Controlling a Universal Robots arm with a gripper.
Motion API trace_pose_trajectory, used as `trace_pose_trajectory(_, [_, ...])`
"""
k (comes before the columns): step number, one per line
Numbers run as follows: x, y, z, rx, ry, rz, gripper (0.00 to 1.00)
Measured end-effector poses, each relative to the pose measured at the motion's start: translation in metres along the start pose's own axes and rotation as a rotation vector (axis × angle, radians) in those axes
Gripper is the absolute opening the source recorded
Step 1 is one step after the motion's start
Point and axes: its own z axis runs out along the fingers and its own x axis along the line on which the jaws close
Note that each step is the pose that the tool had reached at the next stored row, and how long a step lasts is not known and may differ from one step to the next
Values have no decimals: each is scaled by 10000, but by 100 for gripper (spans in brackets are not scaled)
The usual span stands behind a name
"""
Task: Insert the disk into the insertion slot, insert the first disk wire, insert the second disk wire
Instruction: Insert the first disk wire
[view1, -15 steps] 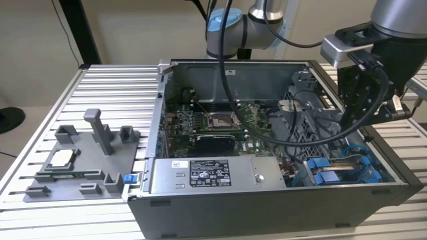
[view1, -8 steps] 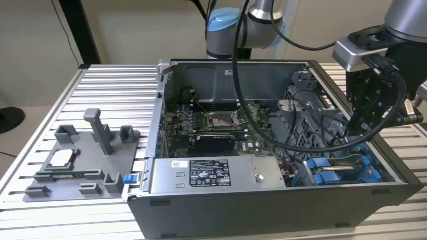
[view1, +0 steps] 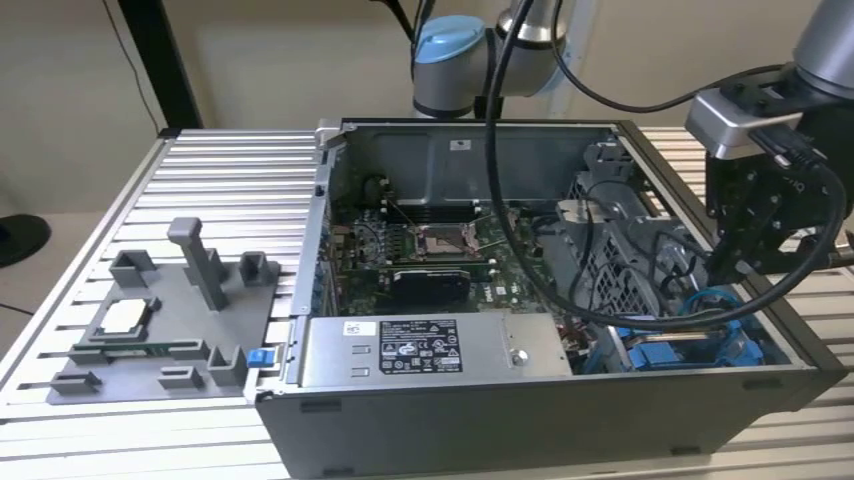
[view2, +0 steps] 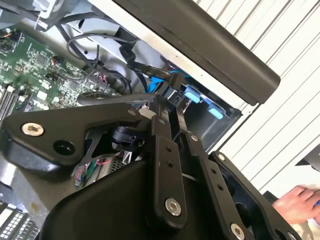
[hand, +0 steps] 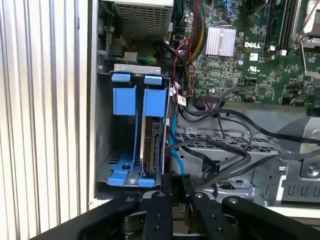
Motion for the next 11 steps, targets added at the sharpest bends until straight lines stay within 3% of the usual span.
trace_pose_trajectory(2, [20,-14,12,-44,-3,2,0])
trace_pose_trajectory(11, [24,-15,18,-51,-4,2,0])
